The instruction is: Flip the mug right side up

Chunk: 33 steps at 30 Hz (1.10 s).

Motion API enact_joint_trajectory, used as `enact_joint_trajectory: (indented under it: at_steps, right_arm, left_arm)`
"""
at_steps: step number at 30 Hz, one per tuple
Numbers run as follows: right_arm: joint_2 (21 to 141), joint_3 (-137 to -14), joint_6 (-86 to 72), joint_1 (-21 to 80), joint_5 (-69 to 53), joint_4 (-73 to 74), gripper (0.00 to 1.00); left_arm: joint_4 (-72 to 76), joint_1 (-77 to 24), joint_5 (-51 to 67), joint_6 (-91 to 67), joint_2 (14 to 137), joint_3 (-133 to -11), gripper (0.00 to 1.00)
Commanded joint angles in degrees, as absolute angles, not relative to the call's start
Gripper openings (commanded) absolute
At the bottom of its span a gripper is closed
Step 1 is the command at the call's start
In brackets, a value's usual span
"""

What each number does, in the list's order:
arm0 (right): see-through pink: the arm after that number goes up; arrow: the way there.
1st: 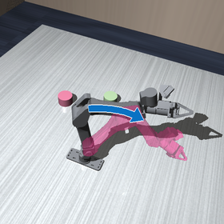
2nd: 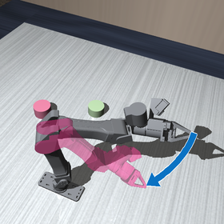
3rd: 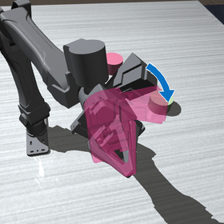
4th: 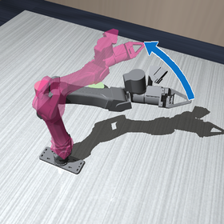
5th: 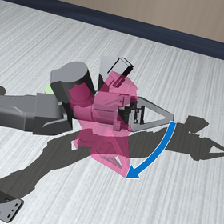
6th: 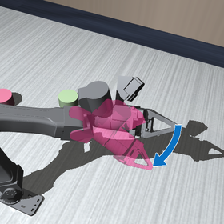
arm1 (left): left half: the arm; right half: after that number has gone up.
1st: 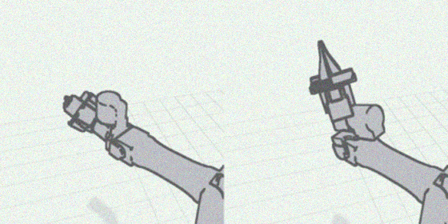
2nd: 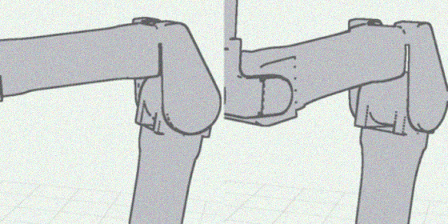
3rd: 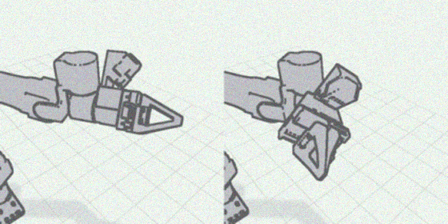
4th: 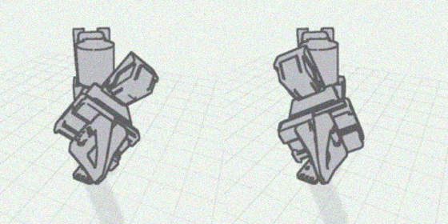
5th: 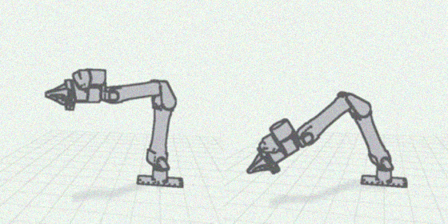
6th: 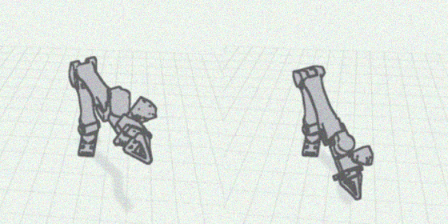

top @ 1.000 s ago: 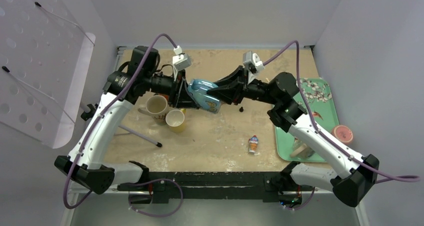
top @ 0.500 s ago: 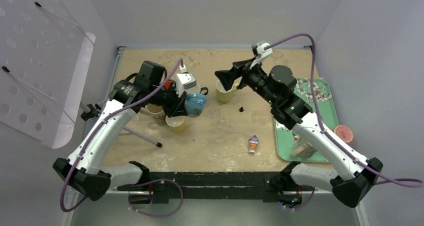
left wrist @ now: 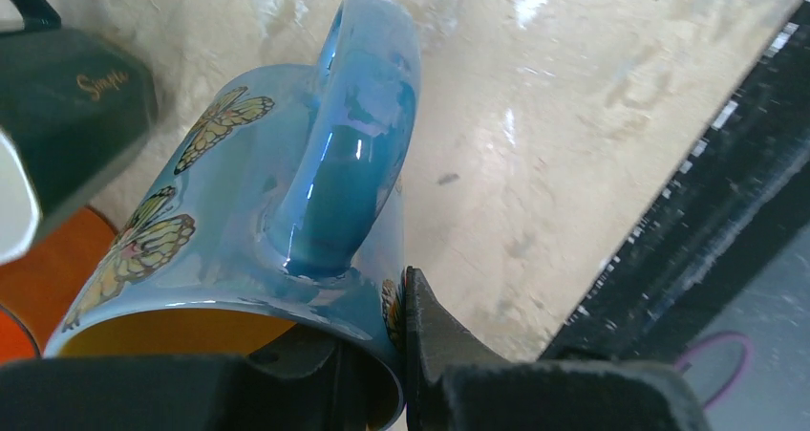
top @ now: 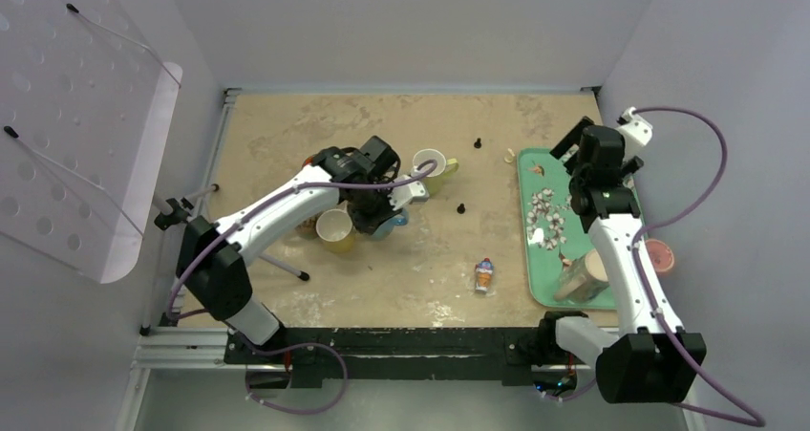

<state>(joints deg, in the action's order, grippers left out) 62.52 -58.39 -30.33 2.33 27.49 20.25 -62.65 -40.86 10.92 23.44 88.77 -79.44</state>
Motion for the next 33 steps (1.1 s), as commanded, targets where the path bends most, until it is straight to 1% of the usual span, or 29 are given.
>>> enact_joint_trajectory:
  at_steps: [1, 4, 12, 13, 14, 16, 17, 20, 24, 28, 33]
  right_arm:
    - [59.9, -55.3, -33.1, -3.5, 33.4, 20.0, 0.99]
    - [60.2, -54.0, -35.8, -6.0, 34.3, 21.0, 0.99]
    - [62.1, -54.1, -38.3, -7.7, 40.3, 25.8, 0.99]
    - [61.9, -53.6, -38.8, -8.3, 40.9, 25.8, 0.99]
    - [61.6, -53.1, -39.3, -9.2, 41.2, 25.8, 0.99]
    - [61.0, -51.5, -41.0, -11.8, 41.5, 25.7, 0.99]
    - [60.8, -50.8, -41.8, -13.3, 41.4, 25.7, 0.99]
    - [60.2, -48.9, -44.0, -17.7, 41.9, 26.3, 0.99]
    - [57.8, -46.4, -47.5, -22.5, 42.9, 27.6, 0.99]
    - [54.7, -44.0, -51.5, -26.1, 45.1, 30.5, 0.99]
    - [51.5, -41.9, -58.2, -29.1, 46.4, 35.9, 0.99]
  left_arm:
    - [-56.4, -42.5, 4.4, 25.1, 92.7, -83.8, 0.0]
    - [-55.2, -42.7, 2.5, 25.6, 95.5, -84.1, 0.0]
    - [-51.2, -42.8, 0.6, 26.7, 100.1, -82.6, 0.0]
    - [-51.3, -42.7, 0.8, 26.9, 100.6, -82.6, 0.06]
    - [-51.5, -42.7, 1.1, 27.3, 101.0, -82.6, 0.14]
    - [-51.3, -42.7, 2.0, 27.8, 100.7, -82.2, 0.24]
    - [-51.1, -42.6, 2.5, 27.9, 100.3, -81.8, 0.27]
    - [-51.4, -42.6, 3.7, 28.2, 99.0, -81.6, 0.32]
    - [-52.6, -42.4, 4.6, 28.5, 96.5, -82.7, 0.44]
    - [-56.5, -42.4, 8.4, 28.1, 91.6, -84.7, 0.53]
    - [-59.5, -42.3, 13.0, 27.8, 85.0, -84.8, 0.57]
